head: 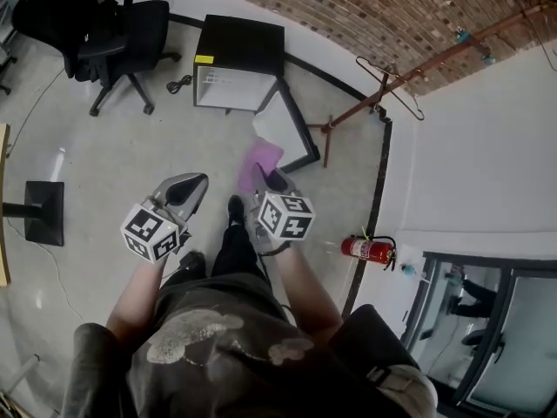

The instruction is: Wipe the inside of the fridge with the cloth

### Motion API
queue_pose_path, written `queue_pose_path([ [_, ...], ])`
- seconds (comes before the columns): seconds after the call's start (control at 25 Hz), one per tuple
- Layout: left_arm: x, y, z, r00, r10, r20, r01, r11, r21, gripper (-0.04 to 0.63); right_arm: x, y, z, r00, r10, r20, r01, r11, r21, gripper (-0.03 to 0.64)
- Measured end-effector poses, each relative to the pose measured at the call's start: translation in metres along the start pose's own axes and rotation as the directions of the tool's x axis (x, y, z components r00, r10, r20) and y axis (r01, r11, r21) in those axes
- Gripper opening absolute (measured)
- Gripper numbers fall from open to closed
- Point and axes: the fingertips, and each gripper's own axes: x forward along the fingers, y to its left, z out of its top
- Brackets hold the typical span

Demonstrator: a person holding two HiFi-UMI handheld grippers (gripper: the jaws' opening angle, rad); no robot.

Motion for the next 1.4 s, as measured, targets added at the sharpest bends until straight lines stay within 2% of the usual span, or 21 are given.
queue_pose_path([
  [0.36,-0.054,-0.028,-0.023,0.998,-0.058,-0.029,0.057,0.998,-0.023,0.017,-0.079,0.026,-0.057,0.996,-0.083,-0.023,0.083,0.996,0.033,0.077],
  [0.64,-0.064,-0.058,-0.033,0.994,-0.094,-0.055,0.093,0.996,-0.007,0.017,-0.119,0.019,-0.081,0.992,-0.112,-0.055,0.115,0.992,0.048,0.077],
  [1.04,-0.083,-0.116,-0.047,0.999,-0.039,-0.029,0.039,0.999,0.006,0.017,-0.158,0.025,-0.1,0.998,-0.015,-0.06,0.016,1.0,0.019,0.077],
  [1.4,-0.113,-0.214,-0.1,1.0,0.016,-0.024,-0.016,1.0,-0.013,0.017,-0.253,0.008,-0.153,0.997,0.035,-0.076,-0.035,0.999,-0.006,0.075],
])
